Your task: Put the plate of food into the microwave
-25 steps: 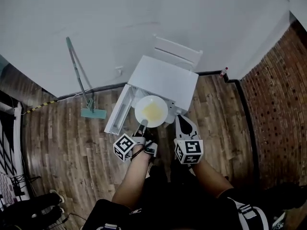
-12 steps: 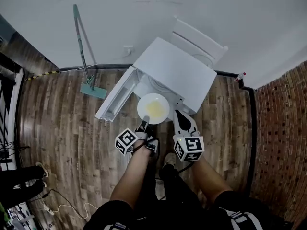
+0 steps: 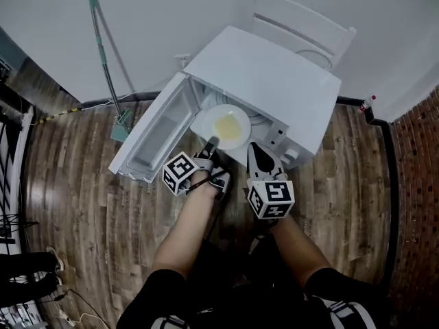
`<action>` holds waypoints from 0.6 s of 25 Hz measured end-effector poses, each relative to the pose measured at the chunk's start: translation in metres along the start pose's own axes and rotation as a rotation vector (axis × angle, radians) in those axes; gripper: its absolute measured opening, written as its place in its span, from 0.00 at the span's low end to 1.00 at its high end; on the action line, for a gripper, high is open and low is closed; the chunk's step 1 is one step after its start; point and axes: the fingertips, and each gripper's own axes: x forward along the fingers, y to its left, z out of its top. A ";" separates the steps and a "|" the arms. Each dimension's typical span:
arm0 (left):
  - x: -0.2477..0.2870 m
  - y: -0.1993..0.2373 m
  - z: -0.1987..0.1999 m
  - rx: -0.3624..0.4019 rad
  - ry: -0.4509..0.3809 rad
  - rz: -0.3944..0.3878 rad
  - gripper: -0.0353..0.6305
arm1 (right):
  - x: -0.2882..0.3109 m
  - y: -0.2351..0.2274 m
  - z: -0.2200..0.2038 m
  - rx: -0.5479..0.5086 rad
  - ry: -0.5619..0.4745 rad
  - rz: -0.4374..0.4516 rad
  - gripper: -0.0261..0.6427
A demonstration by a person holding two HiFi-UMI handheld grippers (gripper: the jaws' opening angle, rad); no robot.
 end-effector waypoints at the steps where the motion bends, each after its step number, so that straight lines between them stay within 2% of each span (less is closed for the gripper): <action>1: 0.010 0.009 0.006 0.018 0.001 -0.012 0.07 | 0.008 -0.004 -0.013 0.004 -0.011 -0.001 0.05; 5: 0.033 0.042 0.015 0.033 0.008 -0.050 0.07 | 0.019 -0.014 -0.052 0.007 -0.069 -0.005 0.05; 9: 0.045 0.048 0.015 0.019 0.019 -0.092 0.08 | 0.017 -0.014 -0.066 -0.012 -0.097 -0.002 0.05; 12: 0.051 0.045 0.012 0.022 0.045 -0.071 0.08 | 0.005 -0.005 -0.064 -0.027 -0.088 0.005 0.05; 15: 0.068 0.035 0.011 0.056 0.070 -0.046 0.08 | -0.006 -0.001 -0.051 -0.070 -0.111 0.009 0.05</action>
